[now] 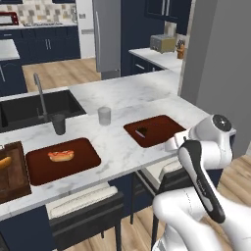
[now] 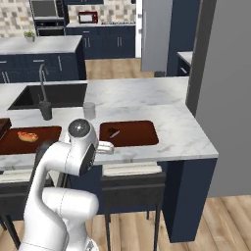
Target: Take the cake and donut from the fridge and place them on the empty tray on the dining counter.
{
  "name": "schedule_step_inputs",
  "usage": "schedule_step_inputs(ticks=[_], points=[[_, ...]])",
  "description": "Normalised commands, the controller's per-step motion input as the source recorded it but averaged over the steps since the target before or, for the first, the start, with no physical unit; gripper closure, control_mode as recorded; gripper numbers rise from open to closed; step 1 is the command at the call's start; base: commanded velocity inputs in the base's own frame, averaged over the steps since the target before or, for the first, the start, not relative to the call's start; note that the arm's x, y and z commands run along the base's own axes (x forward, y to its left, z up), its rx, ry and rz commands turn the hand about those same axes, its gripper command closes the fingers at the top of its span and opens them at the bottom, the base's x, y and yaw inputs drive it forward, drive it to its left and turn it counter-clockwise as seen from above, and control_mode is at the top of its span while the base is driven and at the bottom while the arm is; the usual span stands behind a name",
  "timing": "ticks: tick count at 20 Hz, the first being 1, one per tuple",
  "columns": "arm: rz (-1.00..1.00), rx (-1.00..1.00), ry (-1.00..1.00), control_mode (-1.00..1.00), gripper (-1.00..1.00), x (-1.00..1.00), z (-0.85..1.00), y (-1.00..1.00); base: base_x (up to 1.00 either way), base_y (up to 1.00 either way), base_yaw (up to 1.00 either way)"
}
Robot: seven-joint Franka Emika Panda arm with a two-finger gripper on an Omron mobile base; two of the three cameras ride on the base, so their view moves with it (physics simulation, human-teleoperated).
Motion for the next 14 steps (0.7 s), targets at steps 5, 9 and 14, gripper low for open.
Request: schedule_step_inputs(ticks=[5, 9, 14], points=[[0.06, -0.01, 0.14, -1.0, -1.0, -0.13, 0.01, 0.12, 0.0, 0.0, 0.0], [0.0, -0.06, 0.08, -1.0, -1.0, 0.0, -0.22, 0.14, 0.0, 0.0, 0.0], [0.0, -0.06, 0.06, -1.0, -1.0, 0.0, -0.14, 0.18, 0.0, 0.0, 0.0]])
